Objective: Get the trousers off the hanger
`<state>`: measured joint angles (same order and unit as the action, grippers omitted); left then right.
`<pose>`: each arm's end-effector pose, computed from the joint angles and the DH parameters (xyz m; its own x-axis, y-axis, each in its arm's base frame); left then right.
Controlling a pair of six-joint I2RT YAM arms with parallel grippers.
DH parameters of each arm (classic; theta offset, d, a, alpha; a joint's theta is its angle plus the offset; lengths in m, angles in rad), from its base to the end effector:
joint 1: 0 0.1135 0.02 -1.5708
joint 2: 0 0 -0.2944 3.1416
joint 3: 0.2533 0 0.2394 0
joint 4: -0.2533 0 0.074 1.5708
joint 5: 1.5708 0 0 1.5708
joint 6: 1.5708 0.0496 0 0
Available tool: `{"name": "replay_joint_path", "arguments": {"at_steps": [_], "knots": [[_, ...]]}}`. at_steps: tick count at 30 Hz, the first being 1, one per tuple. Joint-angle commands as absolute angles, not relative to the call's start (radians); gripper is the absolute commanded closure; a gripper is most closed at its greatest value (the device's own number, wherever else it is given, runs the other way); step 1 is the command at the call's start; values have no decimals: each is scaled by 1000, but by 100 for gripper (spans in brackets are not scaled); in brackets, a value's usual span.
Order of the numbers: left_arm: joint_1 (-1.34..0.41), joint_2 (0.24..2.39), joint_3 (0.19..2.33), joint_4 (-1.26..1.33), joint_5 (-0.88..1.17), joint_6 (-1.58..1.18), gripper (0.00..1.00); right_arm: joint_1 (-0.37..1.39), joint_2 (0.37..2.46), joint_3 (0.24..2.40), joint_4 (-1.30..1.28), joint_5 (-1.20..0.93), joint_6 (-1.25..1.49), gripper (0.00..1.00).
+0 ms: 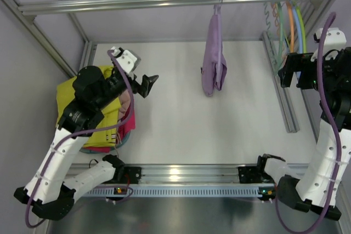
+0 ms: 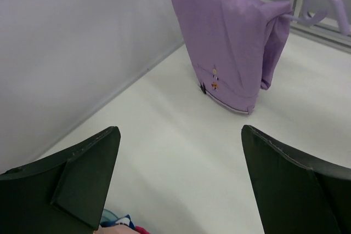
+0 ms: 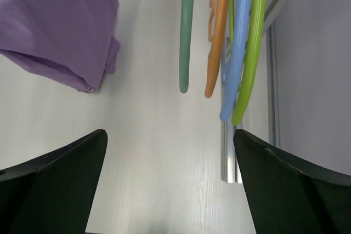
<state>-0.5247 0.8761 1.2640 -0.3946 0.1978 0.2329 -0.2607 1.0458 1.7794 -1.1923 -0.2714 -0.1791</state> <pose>0.1215 -0.0816 0.4820 0.1470 0.1764 -0.9733 0.6447 0.7291 0.2295 0.1132 -0.0164 0.5141 -0.4238 -0.0645 -0.9034 -0.0604 0.9973 -0.0429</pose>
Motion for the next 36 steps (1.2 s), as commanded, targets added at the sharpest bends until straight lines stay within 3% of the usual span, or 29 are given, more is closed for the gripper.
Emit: {"name": "replay_joint_path", "arguments": {"at_steps": [1, 8, 12, 24, 36], "knots": [[-523, 931, 1322, -543, 107, 187, 2, -279, 1009, 1842, -1221, -365, -160, 0], [-520, 942, 1313, -601, 87, 114, 2, -278, 1092, 1895, -1292, -742, -39, 1], [-466, 907, 1309, -614, 54, 65, 2, -272, 1089, 1767, -1046, -945, 148, 1], [-259, 816, 1279, -617, 74, -26, 2, 64, 1146, 1568, -373, -826, 624, 1], [-218, 841, 1322, -615, 109, -35, 2, 304, 1282, 1437, -209, -726, 611, 1]]}}
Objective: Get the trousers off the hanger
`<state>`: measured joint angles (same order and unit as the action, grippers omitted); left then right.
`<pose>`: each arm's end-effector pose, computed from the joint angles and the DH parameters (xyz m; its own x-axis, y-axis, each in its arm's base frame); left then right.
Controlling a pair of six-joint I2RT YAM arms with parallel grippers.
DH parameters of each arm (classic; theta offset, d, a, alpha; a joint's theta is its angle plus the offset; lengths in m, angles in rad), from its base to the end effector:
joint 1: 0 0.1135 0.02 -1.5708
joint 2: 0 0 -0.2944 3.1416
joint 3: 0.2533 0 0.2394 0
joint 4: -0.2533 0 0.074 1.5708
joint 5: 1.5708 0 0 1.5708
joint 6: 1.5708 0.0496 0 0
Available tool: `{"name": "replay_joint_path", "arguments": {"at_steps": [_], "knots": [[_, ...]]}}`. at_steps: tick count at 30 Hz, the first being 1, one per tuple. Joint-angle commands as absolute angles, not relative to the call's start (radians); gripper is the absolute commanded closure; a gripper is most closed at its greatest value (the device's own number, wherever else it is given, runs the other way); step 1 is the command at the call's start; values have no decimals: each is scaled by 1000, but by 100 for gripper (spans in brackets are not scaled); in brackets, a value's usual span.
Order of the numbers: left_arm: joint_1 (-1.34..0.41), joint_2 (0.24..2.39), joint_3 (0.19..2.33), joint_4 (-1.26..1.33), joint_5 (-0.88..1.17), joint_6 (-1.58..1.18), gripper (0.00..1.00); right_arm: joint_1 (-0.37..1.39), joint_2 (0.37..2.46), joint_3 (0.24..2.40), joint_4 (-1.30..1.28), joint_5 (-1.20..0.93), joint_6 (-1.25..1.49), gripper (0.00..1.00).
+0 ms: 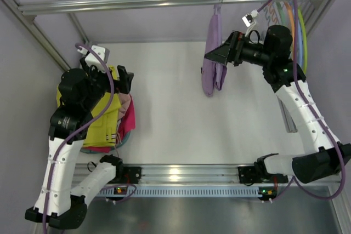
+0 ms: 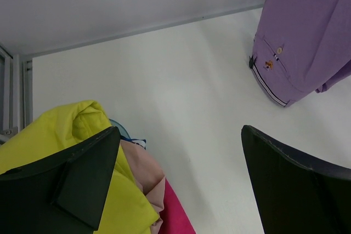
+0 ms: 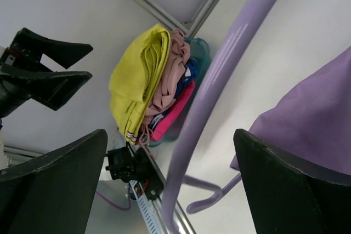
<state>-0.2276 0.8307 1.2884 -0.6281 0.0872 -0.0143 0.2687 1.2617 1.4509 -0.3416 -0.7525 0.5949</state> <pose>0.1203 -0.0323 0.4662 -0.1696 0.0247 -0.9852 0.3060 0.9516 -0.0289 0.2375 0.1006 0.4797 -0.5948 0.2605 -0.7605 -0.6179 0.4569 0.6399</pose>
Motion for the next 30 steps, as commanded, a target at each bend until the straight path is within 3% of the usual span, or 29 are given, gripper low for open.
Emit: {"name": "replay_joint_path", "arguments": {"at_steps": [1, 6, 8, 12, 19, 30], "knots": [[-216, 842, 1322, -615, 110, -35, 2, 316, 1285, 1428, -187, -730, 636, 1], [-212, 844, 1324, -617, 123, -34, 2, 318, 1282, 1352, 25, -810, 782, 1], [-212, 844, 1321, -615, 123, -35, 2, 318, 1278, 1325, 93, -845, 883, 6], [-212, 842, 1316, -615, 129, -34, 2, 318, 1250, 1310, 188, -861, 1052, 25], [-212, 847, 1322, -614, 133, -34, 2, 319, 1229, 1388, 132, -873, 1095, 50], [-212, 870, 1344, -612, 143, -41, 2, 310, 1270, 1581, 83, -862, 1115, 77]]}}
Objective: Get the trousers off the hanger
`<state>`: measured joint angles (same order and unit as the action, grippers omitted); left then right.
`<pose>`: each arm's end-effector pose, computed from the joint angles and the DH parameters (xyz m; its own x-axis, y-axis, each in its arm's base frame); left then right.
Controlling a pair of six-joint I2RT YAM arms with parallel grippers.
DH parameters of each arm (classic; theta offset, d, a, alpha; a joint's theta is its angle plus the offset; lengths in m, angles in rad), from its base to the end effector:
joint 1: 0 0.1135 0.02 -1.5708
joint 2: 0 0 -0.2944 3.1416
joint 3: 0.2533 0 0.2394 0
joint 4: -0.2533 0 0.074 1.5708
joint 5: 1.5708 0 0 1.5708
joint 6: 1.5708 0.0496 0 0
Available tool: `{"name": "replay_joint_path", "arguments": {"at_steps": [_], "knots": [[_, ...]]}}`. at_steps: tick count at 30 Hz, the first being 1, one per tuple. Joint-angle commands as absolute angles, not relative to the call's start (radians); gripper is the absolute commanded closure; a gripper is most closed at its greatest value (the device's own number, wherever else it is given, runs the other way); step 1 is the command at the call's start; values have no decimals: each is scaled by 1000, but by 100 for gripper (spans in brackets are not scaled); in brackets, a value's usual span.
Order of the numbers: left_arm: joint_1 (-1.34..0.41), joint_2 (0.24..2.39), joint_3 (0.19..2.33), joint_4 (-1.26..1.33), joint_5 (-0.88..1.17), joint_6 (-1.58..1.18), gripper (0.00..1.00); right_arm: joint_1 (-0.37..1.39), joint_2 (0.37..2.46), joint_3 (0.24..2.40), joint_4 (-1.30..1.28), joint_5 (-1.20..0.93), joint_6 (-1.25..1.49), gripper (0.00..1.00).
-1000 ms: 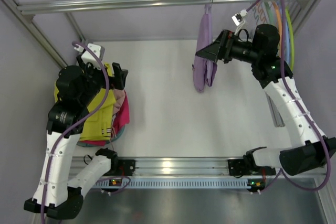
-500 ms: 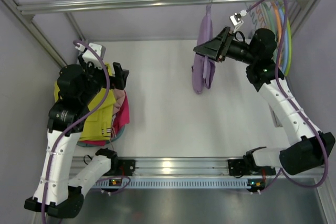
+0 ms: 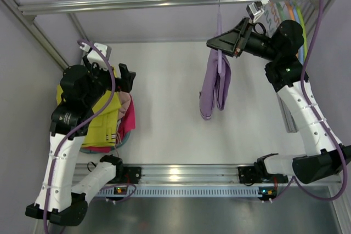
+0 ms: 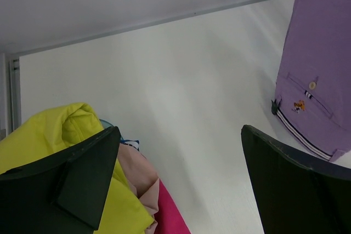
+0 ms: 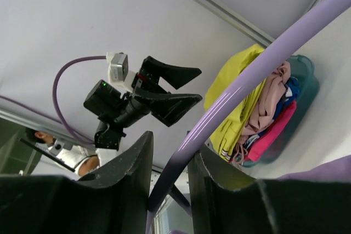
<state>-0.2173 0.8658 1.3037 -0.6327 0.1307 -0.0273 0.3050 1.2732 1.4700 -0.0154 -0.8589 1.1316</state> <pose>0.1300 -0.0353 0.4665 -0.1982 0.0161 -0.9800 0.3333 0.9414 -0.0520 0.2309 0.1121 0.5183 -0.7473 0.3846 -0.5419 -0.5412 0.1208 0.8322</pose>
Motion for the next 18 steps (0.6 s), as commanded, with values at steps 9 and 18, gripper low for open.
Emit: {"name": "replay_joint_path", "arguments": {"at_steps": [9, 18], "knots": [[-212, 865, 1347, -612, 144, -21, 2, 299, 1309, 1686, 117, -862, 1132, 100], [-212, 809, 1258, -517, 293, 27, 2, 298, 1161, 1499, 115, -914, 1098, 100]]}}
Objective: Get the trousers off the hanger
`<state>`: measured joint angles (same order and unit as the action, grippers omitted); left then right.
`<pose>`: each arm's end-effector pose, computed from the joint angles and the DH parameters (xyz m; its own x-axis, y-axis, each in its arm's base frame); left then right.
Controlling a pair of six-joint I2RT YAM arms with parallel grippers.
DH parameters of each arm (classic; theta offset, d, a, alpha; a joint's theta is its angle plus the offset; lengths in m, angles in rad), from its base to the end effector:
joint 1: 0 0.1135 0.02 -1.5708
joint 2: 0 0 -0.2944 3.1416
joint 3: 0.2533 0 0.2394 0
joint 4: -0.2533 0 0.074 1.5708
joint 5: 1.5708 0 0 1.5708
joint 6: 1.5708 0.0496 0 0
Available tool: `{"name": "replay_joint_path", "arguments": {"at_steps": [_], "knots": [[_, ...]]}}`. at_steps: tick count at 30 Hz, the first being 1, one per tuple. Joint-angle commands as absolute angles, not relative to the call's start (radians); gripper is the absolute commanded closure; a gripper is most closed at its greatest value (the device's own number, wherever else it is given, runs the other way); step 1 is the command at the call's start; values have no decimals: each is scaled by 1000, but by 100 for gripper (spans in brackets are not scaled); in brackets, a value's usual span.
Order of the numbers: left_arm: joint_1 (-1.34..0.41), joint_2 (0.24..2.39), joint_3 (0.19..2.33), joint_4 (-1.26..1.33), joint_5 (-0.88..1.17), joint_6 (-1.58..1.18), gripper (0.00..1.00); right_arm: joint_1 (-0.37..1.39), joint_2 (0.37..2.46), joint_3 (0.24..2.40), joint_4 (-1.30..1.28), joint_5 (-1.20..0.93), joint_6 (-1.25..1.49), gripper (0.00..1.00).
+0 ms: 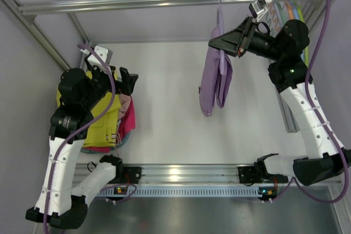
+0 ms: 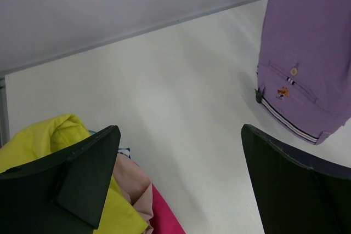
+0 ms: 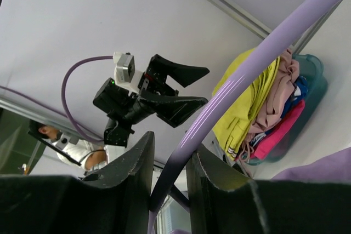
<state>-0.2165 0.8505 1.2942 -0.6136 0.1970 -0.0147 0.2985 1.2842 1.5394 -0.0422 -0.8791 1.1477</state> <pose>0.1251 -0.0375 0.4677 -0.1710 0.0229 -0.9850 0.3966 0.9168 -0.0476 0.2269 0.1098 0.5348 -0.7441 0.3796 -0.5498 -0.5566 0.1027 0.8244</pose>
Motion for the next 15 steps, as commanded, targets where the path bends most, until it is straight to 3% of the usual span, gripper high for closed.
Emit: {"name": "replay_joint_path", "arguments": {"at_steps": [1, 8, 12, 15], "knots": [[-212, 789, 1240, -496, 352, 35, 2, 299, 1128, 1474, 115, -919, 1092, 100], [-215, 795, 1108, -269, 628, 52, 2, 301, 1011, 1286, 169, -930, 1091, 100], [-267, 854, 1095, -186, 632, 115, 2, 301, 991, 1276, 193, -945, 1101, 100], [-408, 905, 1100, -135, 534, 197, 3, 301, 980, 1285, 196, -956, 1101, 100]]}}
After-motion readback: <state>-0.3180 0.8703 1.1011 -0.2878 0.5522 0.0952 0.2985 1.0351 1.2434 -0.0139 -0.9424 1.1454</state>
